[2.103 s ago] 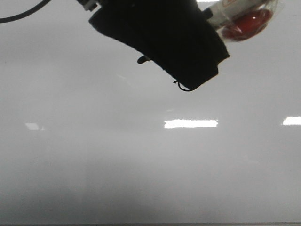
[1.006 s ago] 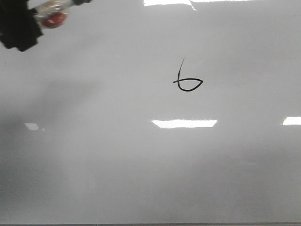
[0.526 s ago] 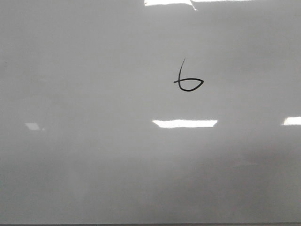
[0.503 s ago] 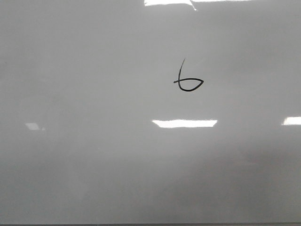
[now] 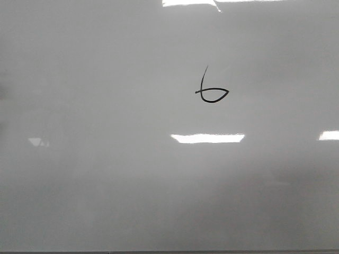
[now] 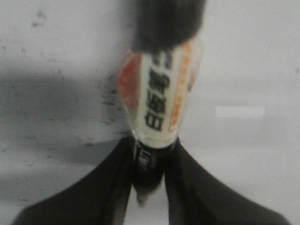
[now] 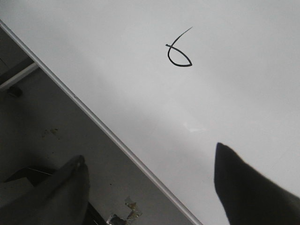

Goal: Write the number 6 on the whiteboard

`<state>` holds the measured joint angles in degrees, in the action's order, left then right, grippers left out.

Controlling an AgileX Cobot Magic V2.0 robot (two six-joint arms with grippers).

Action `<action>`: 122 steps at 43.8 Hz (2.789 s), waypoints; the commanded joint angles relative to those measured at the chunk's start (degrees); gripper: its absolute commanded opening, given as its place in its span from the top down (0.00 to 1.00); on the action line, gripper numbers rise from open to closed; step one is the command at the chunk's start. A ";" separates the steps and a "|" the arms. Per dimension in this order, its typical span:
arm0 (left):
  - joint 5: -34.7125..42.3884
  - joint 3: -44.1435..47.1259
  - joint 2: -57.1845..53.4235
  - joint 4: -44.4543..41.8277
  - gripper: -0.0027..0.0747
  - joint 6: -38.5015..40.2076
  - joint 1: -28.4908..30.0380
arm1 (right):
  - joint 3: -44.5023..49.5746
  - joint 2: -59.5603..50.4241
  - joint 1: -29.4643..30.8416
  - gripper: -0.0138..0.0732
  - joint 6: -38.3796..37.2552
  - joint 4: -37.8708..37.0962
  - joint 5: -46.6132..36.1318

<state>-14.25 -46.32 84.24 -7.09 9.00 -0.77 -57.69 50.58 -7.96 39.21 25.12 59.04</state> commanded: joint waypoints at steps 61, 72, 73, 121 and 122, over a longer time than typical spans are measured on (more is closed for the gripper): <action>-31.98 -8.98 -45.96 5.50 0.37 -5.82 -18.36 | -0.80 -23.77 0.35 0.35 -39.21 -22.57 10.38; -31.98 -8.98 -45.86 5.40 0.65 -5.82 -18.36 | -0.80 -23.77 0.35 0.71 -39.21 -22.63 10.40; -31.98 -8.98 -45.86 5.40 0.68 -5.82 -18.36 | -0.80 -23.77 0.35 0.76 -39.21 -22.63 10.40; -27.99 -3.87 -53.80 5.40 0.99 -5.82 -11.42 | -0.80 -23.77 0.29 0.92 -39.21 -22.63 9.96; -26.94 -2.93 -54.43 5.51 0.99 -5.82 -10.52 | -0.80 -23.77 0.29 0.92 -39.21 -22.63 9.96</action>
<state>-47.99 -50.15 32.24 -1.76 3.21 -14.14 -57.27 26.29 -7.96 0.00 2.87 72.70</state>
